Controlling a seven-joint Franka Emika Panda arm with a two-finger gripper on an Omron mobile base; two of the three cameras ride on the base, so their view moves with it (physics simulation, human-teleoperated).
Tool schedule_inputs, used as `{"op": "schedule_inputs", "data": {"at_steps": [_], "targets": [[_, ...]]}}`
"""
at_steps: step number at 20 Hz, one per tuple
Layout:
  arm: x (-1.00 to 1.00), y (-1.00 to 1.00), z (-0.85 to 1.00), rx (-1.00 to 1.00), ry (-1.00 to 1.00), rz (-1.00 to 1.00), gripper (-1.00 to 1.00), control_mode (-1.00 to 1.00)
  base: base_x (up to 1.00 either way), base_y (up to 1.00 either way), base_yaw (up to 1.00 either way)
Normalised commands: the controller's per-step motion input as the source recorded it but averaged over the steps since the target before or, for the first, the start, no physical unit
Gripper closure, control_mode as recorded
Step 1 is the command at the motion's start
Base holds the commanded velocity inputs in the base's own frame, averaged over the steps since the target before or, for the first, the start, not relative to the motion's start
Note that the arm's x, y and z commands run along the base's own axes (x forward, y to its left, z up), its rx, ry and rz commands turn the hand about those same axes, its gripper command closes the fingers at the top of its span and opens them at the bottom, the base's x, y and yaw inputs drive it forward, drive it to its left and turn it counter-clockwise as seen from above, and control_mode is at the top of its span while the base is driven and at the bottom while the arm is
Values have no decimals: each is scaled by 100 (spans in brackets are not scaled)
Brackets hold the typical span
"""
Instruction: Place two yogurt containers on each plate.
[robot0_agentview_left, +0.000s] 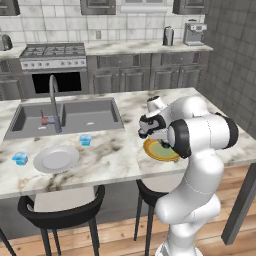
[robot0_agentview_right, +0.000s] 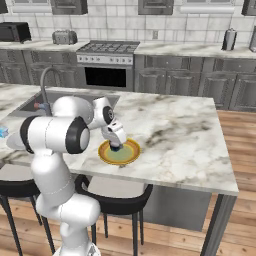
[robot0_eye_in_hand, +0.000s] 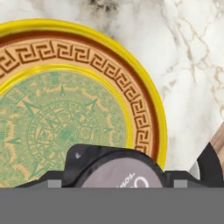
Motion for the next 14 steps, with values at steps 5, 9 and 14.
{"op": "schedule_inputs", "data": {"at_steps": [5, 9, 14], "targets": [[6, 0, -12, 0, 2, 0, 100, -100, 0, 0, 0], [4, 0, -14, 0, 0, 0, 100, -100, 0, 0, 0], [0, 0, -13, 0, 0, 0, 100, -100, 0, 0, 0]]}}
